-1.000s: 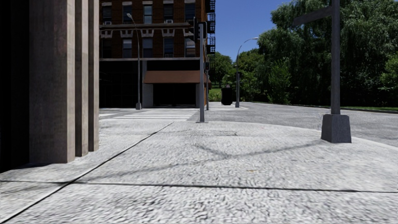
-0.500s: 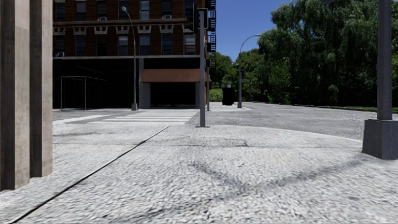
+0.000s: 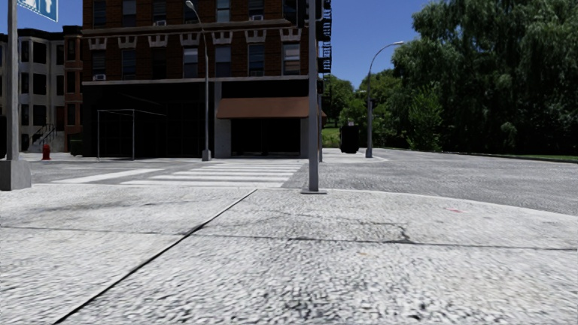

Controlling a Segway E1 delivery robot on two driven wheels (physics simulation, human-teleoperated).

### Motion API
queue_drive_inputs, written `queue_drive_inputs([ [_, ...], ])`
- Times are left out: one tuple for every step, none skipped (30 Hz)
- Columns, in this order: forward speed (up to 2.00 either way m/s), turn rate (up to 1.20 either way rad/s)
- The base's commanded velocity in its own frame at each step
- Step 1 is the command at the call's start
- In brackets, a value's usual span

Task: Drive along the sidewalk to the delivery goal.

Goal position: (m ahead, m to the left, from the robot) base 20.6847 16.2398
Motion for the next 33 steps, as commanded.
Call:
queue_drive_inputs([
  [2.00, 0.27],
  [2.00, 0.27],
  [2.00, 0.32],
  [2.00, 0.34],
  [2.00, 0.34],
  [2.00, 0.35],
  [2.00, 0.35],
  [2.00, 0.35],
  [2.00, 0.35],
  [2.00, 0.35],
  [2.00, 0.35],
  [2.00, 0.35],
  [2.00, 0.35],
  [2.00, 0.35],
  [2.00, 0.35],
  [2.00, 0.35],
  [2.00, 0.35],
  [2.00, 0.35],
  [2.00, 0.35],
  [2.00, 0.35],
  [2.00, 0.35],
  [2.00, 0.35],
  [2.00, 0.35],
  [2.00, 0.35],
  [2.00, 0.35],
  [2.00, 0.35],
  [2.00, 0.35],
  [2.00, 0.35],
  [2.00, 0.35],
  [2.00, 0.35],
  [2.00, 0.35],
  [2.00, 0.35],
  [2.00, 0.34],
])
